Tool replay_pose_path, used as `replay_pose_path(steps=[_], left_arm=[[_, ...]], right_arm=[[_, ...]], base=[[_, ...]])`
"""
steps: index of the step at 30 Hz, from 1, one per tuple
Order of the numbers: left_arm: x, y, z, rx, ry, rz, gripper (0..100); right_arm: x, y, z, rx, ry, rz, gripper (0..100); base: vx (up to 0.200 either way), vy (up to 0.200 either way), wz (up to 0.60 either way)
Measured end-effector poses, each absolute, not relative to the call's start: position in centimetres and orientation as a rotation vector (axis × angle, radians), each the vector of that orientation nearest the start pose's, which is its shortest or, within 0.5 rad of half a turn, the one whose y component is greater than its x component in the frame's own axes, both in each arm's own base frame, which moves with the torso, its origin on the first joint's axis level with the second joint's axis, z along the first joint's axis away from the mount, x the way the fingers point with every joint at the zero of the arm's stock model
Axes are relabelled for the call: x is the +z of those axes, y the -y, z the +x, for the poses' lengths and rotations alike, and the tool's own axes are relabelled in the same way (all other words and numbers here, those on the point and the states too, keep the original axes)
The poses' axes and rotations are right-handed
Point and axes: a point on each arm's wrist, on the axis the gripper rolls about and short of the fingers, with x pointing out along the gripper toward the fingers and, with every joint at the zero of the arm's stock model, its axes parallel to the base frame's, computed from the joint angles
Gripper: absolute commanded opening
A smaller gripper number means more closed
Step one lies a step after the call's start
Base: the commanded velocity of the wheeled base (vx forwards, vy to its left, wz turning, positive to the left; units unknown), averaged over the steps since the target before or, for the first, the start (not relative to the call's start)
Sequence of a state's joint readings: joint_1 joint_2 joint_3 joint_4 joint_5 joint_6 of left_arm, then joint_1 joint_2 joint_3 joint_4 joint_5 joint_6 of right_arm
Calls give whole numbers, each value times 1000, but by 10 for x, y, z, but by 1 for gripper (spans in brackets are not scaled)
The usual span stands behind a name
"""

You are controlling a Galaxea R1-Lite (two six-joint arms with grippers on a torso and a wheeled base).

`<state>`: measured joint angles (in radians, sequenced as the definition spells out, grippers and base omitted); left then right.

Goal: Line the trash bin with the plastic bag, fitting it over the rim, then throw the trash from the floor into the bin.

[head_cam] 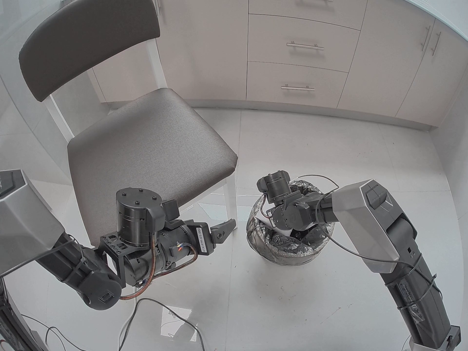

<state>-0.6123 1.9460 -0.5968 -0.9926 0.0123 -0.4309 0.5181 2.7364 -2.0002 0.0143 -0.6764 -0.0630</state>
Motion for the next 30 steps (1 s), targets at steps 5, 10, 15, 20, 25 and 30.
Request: replay_pose_path(steps=[5, 10, 15, 20, 25, 30], left_arm=[[89, 183, 260, -509, -465, -302, 100], [89, 183, 260, -507, -465, -302, 100], [89, 183, 260, -507, -466, -302, 100], [89, 183, 260, -506, -466, -304, 100], [89, 183, 260, -506, -466, -303, 100], [89, 183, 260, -506, -466, -303, 100]], right_arm=[[-17, -244, 467, -141, -641, -488, 0], [-12, -246, 466, -138, -636, -489, 0], [16, -258, 457, -114, -606, -483, 0], [51, -280, 439, -65, -559, -475, 0], [71, -295, 426, -30, -520, -464, 0], [72, -297, 424, -24, -519, -465, 0]], base=[[0, 0, 0], [0, 0, 0], [0, 0, 0], [0, 0, 0], [0, 0, 0], [0, 0, 0]])
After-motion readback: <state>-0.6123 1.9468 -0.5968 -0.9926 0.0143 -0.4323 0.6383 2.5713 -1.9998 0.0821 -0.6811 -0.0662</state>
